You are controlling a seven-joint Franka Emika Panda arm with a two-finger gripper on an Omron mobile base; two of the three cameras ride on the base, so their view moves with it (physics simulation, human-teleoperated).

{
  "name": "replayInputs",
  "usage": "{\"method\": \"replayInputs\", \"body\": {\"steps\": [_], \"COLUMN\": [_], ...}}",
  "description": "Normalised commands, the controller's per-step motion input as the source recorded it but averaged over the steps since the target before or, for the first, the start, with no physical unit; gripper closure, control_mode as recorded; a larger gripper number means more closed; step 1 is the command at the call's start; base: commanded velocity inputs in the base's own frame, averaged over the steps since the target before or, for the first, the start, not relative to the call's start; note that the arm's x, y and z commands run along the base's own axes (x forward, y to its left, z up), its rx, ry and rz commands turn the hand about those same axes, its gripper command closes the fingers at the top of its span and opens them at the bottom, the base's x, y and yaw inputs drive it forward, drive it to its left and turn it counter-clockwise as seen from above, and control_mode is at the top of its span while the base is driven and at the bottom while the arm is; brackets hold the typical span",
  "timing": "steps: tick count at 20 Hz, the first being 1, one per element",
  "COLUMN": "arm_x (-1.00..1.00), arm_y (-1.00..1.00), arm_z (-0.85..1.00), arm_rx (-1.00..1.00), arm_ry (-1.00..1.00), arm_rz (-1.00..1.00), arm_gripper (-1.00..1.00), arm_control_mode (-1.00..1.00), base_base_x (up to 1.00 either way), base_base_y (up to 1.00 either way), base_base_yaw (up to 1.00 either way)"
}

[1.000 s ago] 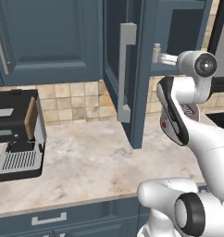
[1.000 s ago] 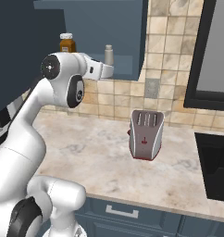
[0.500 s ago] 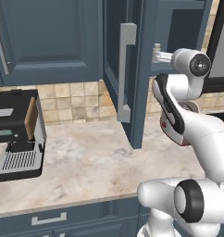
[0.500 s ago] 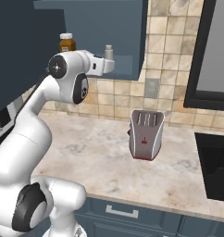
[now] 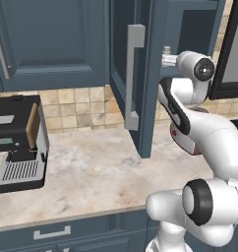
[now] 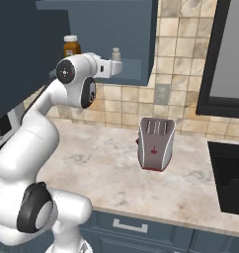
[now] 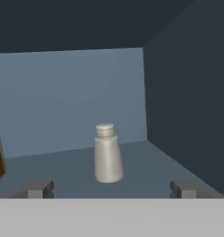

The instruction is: Collect the turmeric, ketchup, and shaker from the cabinet and place them next to the stove.

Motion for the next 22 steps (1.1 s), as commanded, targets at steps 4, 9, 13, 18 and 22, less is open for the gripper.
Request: {"method": "replayInputs", "body": {"steps": [4,9,13,18,22], "arm_x": [0.36,0.34,0.39,0.31,0.27], "arm_y": [0.07,0.02,0.0,0.0,0.0], "arm_z": [0.0,0.0,0.0,0.0,0.0], "arm_rx": [-0.01,0.0,0.0,0.0,0.0], "arm_ry": [0.0,0.0,0.0,0.0,0.0], "arm_rz": [0.01,0.0,0.0,0.0,0.0], "arm_gripper": [-1.0,-1.0,-1.0,-1.0,-1.0], "arm_control_mode": [-1.0,-1.0,-1.0,-1.0,-1.0], "base_base_x": [0.0,0.0,0.0,0.0,0.0], "base_base_y": [0.0,0.0,0.0,0.0,0.0], "base_base_yaw": [0.0,0.0,0.0,0.0,0.0]}}
